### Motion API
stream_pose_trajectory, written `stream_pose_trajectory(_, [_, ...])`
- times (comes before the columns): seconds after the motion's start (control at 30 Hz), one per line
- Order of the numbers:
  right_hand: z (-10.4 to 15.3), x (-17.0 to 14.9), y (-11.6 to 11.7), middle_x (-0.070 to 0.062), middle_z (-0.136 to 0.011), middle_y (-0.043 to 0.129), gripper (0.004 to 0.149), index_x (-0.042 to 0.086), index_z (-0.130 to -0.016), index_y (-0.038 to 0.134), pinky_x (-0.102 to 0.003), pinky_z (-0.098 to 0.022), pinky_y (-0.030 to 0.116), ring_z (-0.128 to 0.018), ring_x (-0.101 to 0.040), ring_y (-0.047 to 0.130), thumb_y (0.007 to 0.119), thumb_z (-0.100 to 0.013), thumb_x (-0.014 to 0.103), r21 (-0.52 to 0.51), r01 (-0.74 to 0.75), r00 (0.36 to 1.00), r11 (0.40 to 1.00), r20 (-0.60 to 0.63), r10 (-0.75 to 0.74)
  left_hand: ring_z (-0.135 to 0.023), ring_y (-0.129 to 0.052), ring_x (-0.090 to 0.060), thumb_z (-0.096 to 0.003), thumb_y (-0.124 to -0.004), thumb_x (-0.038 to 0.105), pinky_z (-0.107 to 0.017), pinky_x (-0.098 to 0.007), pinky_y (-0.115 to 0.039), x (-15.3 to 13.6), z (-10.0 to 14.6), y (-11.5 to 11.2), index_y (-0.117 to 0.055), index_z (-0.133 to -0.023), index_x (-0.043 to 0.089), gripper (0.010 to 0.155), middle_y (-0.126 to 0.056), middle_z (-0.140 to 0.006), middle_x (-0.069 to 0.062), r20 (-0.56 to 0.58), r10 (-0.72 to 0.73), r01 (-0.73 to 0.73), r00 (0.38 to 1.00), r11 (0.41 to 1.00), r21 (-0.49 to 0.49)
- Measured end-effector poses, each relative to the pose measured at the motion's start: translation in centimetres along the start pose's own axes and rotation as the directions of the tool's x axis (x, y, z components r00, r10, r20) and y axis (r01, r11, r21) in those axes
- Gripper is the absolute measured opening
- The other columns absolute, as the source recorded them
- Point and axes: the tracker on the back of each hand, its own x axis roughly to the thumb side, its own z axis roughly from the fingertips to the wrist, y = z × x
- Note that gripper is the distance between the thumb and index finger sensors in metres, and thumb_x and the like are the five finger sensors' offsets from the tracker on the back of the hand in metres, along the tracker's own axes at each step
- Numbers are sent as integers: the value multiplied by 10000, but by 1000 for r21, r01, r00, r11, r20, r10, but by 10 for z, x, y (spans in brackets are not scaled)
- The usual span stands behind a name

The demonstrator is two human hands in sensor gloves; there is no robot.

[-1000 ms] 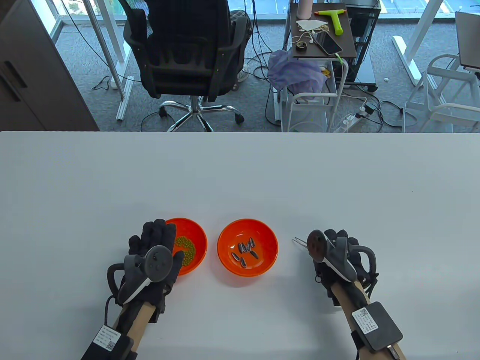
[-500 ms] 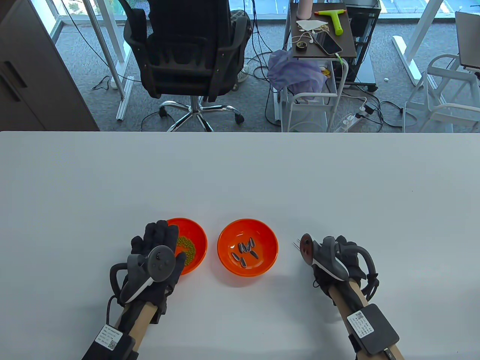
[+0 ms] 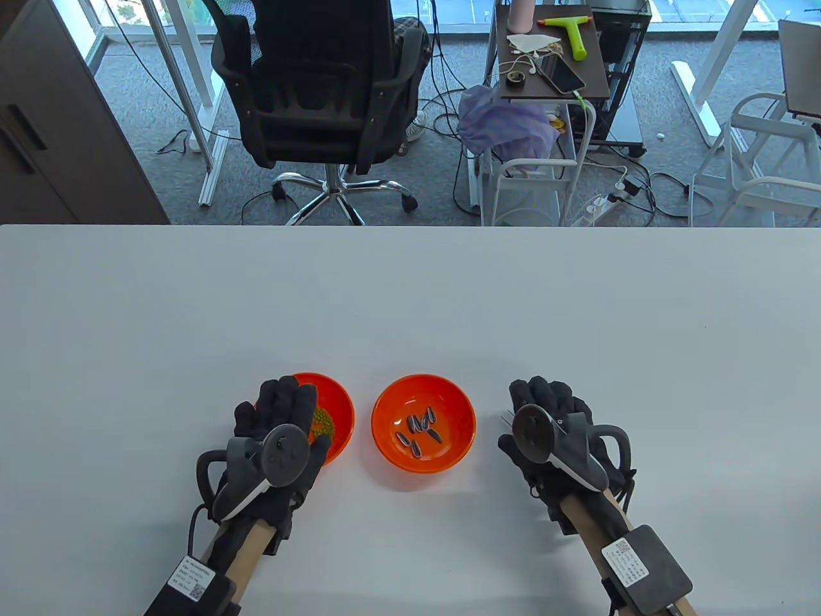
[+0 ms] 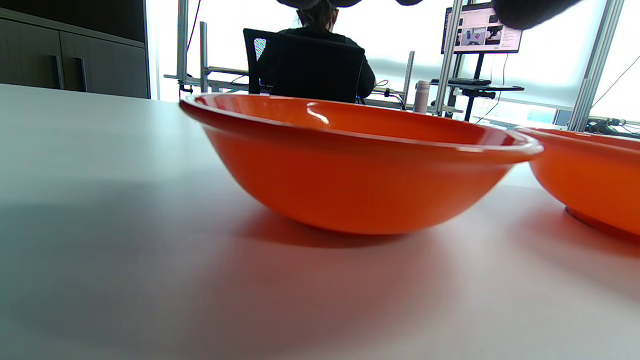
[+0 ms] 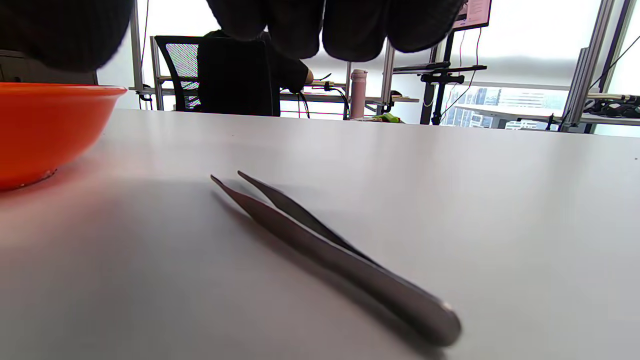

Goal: Pick sunflower seeds with tweezers into bowl

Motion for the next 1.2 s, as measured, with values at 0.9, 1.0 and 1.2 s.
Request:
stream_pose_trajectory(0.9, [8, 2, 10, 6, -1173, 256, 964, 370, -1056, 215, -549, -810, 393, -1105, -380, 364, 731, -305, 685, -69, -87, 996, 994, -18, 86, -1181, -361, -278, -471, -669, 573, -810, -602, -315, 5, -3, -4, -361, -1104, 326, 746, -330, -1225, 11, 7, -37, 37, 999, 999, -16])
stream_pose_trajectory(1.0, [9, 4, 11, 4, -1173, 252, 963, 367, -1057, 216, -551, -810, 393, -1105, -381, 361, 728, -306, 685, -61, -94, 996, 994, -14, 93, -1182, -360, -277, -471, -669, 573, -810, -603, -313, 5, -3, -4, -361, -1104, 326, 746, -331, -1224, 10, 7, -37, 37, 999, 999, -15])
stream_pose_trajectory(1.2, [10, 6, 11, 3, -1172, 254, 960, 366, -1057, 221, -552, -809, 394, -1104, -385, 356, 728, -307, 685, -54, -101, 995, 993, -14, 100, -1183, -357, -277, -472, -667, 574, -811, -603, -312, 5, -3, -5, -359, -1104, 326, 746, -329, -1224, 12, 10, -40, 41, 999, 999, -14])
